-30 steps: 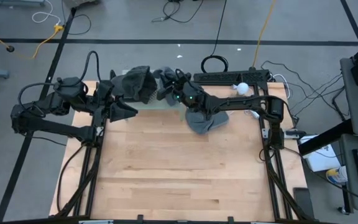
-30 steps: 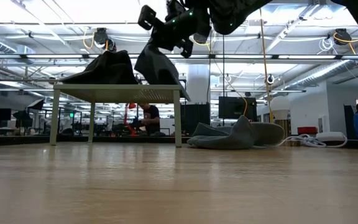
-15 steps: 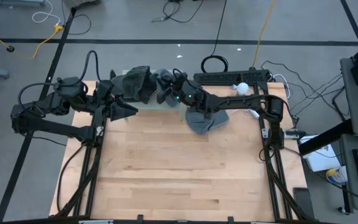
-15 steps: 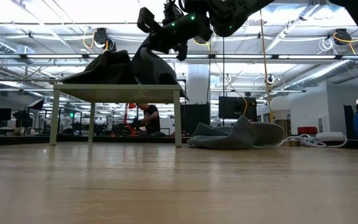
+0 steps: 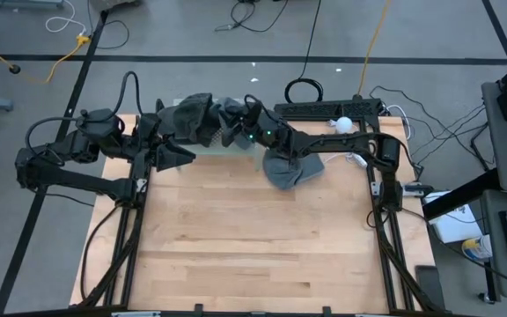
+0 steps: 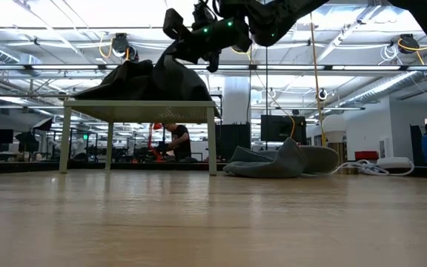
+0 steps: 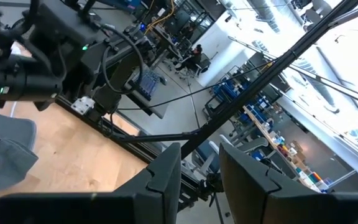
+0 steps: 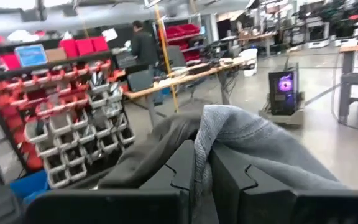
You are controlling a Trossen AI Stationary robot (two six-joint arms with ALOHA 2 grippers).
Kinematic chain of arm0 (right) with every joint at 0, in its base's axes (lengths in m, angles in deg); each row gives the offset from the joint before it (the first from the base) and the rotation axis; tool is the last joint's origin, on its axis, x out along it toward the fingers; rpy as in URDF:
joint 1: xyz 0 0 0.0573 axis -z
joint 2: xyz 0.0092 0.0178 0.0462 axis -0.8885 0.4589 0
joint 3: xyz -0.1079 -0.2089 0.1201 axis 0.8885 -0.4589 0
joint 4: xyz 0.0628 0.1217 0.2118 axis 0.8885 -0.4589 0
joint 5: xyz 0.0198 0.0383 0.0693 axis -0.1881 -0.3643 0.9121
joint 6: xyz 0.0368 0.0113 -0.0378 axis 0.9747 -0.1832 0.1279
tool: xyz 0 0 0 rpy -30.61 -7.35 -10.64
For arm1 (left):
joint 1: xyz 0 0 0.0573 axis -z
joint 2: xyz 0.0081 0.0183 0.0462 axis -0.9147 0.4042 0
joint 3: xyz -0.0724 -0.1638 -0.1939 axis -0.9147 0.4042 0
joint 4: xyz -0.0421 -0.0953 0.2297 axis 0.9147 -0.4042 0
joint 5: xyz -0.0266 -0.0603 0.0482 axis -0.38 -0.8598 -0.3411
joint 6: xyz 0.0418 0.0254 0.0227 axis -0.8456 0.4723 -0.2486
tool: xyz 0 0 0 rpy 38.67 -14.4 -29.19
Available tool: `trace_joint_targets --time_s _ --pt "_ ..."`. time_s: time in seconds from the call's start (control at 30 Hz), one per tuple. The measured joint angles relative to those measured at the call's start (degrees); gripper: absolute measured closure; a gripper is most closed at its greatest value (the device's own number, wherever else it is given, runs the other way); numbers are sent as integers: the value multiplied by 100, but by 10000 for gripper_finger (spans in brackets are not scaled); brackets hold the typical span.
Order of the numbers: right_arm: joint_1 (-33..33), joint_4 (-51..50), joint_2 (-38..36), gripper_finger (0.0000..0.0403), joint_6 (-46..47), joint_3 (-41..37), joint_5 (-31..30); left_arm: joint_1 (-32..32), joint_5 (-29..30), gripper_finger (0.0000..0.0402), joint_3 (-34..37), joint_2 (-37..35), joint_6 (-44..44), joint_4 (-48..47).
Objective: Pick & Place hat
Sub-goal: Put the gray cap on the shelf
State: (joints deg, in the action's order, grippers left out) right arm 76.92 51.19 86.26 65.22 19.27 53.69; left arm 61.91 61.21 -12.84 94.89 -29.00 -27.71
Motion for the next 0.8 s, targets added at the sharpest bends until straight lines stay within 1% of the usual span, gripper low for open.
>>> trace_joint_targets --time_s 0.13,0.3,0.67,0.8 --pt "9 -17 5 379 -11 118 -376 0 0 289 1 0 -1 1" --pt "35 -15 8 378 36 294 -411 0 2 289 1 0 -41 -1" --pt "32 -580 10 378 131 326 -126 -1 4 289 -1 0 -61 1" --pt "32 -523 227 378 263 336 60 0 3 289 0 0 -79 1"
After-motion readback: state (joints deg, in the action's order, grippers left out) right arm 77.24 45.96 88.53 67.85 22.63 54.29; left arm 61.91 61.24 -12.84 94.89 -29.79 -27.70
